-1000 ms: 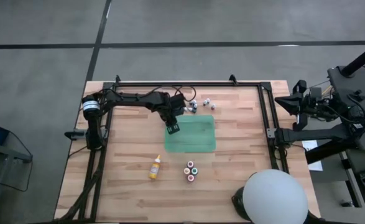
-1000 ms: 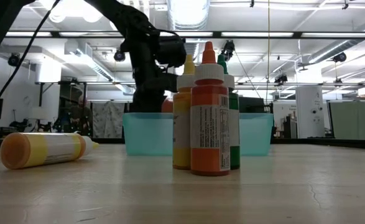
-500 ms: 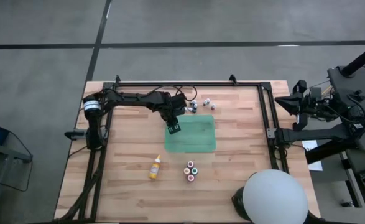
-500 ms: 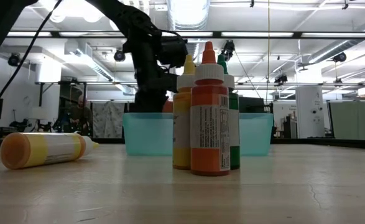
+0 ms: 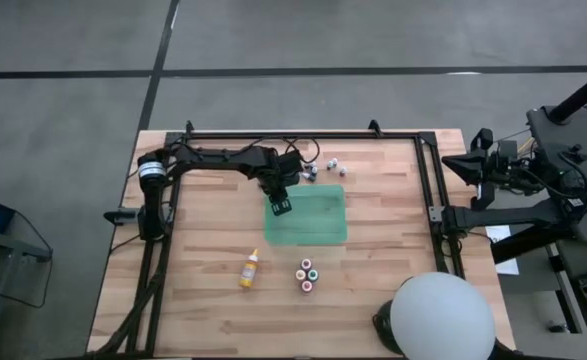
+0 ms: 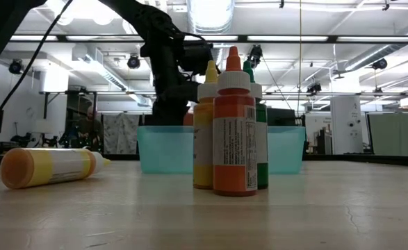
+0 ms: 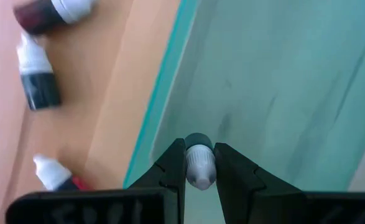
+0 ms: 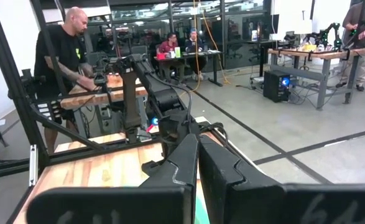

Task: Pick & Place food coloring
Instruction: Put the black food coloring bottle into the green container

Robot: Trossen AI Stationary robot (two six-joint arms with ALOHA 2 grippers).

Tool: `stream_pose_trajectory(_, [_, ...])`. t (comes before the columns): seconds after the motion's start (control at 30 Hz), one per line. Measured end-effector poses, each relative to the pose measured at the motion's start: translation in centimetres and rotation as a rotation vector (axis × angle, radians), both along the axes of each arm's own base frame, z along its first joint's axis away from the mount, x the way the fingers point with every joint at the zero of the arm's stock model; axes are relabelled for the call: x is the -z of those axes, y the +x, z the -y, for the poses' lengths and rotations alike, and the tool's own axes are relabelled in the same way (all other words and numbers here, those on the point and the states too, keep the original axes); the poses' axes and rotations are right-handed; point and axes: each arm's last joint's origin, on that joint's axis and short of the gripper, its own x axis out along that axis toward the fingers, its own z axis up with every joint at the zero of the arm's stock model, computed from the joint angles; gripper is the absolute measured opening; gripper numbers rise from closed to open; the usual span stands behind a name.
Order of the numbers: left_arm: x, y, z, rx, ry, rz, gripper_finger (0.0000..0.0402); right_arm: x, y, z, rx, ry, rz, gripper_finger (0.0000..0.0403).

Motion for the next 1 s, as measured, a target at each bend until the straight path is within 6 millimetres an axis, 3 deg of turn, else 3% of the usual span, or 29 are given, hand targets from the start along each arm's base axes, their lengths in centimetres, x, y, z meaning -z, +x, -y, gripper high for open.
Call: stream_pose_trajectory(1.0, [1.7, 0.0, -0.1, 0.001, 0.018, -0.066, 0.0047, 0.0, 0.0, 0.0, 0.0, -0.001, -0.001, 0.0009])
